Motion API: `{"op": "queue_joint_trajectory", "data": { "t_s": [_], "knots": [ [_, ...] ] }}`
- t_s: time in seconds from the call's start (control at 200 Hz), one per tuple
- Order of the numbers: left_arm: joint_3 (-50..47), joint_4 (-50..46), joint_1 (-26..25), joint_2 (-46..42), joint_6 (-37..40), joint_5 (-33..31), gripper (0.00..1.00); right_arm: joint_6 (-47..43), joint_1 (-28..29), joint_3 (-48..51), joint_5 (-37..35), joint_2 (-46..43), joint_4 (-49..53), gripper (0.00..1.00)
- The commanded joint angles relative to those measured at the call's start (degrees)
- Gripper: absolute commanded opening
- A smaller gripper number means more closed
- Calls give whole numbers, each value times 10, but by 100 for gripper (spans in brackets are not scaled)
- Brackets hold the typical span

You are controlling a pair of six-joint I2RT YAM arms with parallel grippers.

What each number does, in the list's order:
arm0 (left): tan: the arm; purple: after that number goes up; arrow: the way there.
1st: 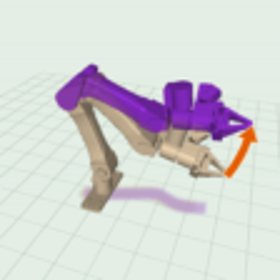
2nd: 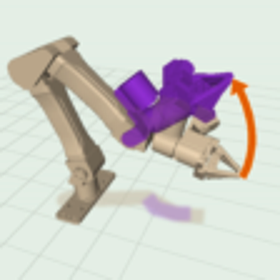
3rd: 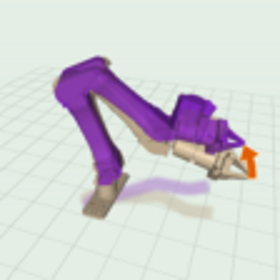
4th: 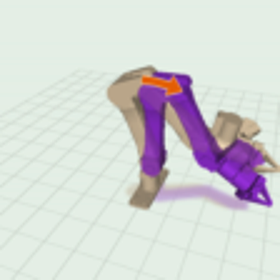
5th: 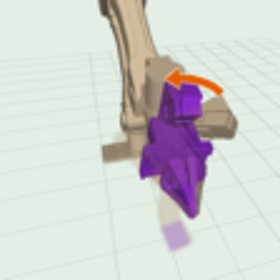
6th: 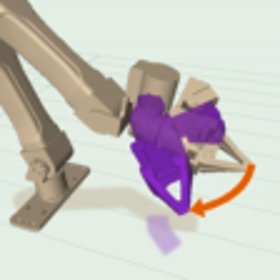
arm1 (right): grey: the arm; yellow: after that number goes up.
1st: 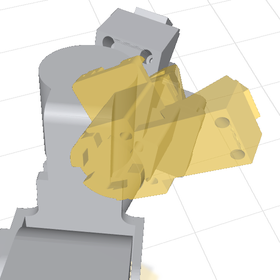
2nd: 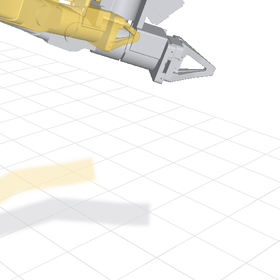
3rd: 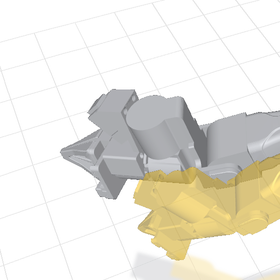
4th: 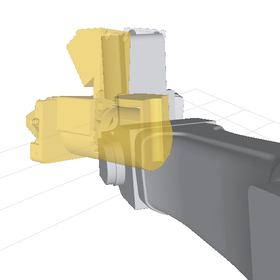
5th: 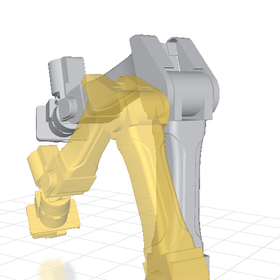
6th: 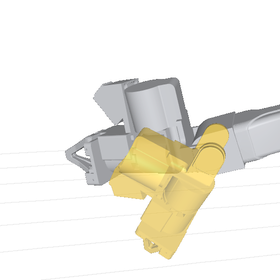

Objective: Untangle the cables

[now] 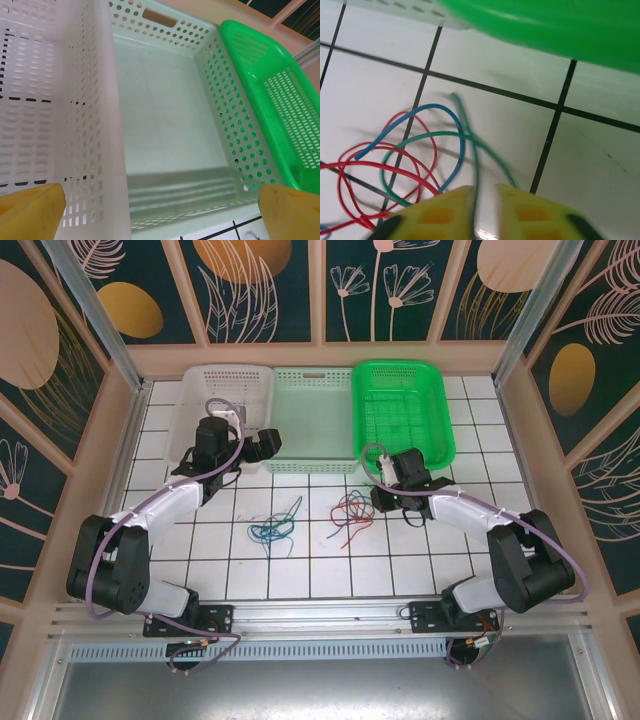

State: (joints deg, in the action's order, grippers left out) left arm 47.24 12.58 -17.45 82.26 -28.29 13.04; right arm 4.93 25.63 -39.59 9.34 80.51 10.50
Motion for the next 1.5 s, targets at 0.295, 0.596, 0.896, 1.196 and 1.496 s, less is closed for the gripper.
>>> {"op": "queue_joint_trajectory", "data": {
  "t_s": [0.295,0.596,0.896,1.196,1.496],
  "knots": [
    [74,19,-106,28,63,-14,99,5,22,-32,-58,-167,41,0],
    [77,87,-165,50,83,57,99,1,69,-94,-100,-189,76,0],
    [105,88,-195,118,82,104,92,4,86,-91,-95,-181,78,0],
    [88,123,-202,134,56,144,87,39,100,-58,-168,-189,57,0],
    [61,197,-214,177,-5,189,74,84,122,1,-213,-219,-56,0]
  ]
}}
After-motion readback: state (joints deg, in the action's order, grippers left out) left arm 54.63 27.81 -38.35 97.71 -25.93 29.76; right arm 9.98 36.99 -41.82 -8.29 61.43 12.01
